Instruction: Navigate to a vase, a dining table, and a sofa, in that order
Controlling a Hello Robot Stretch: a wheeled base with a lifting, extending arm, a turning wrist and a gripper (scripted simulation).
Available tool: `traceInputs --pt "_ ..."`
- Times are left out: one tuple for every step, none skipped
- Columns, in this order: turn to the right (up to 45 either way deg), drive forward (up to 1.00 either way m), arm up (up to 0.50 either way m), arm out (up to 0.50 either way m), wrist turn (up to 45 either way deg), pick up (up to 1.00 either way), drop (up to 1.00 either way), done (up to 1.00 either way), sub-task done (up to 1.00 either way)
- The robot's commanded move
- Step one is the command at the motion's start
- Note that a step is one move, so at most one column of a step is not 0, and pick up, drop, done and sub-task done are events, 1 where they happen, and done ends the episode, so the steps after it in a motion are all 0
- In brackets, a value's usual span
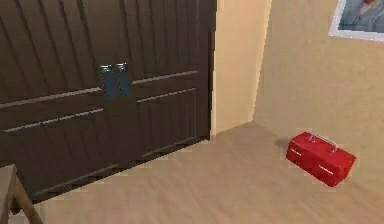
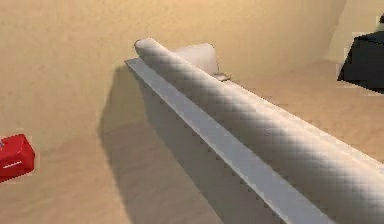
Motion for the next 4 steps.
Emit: traceInputs --pt "0.0 0.15 0.0 0.0 0.0 0.0 0.0 0.0 0.0" --pt "-45.0 0.0 0.0 0.0 0.0 0.0 0.0 0.0 0.0" --pt "-24.0 0.0 0.0 0.0 0.0 0.0 0.0 0.0 0.0" --pt "0.0 0.0 0.0 0.0 0.0 0.0 0.0 0.0 1.0"
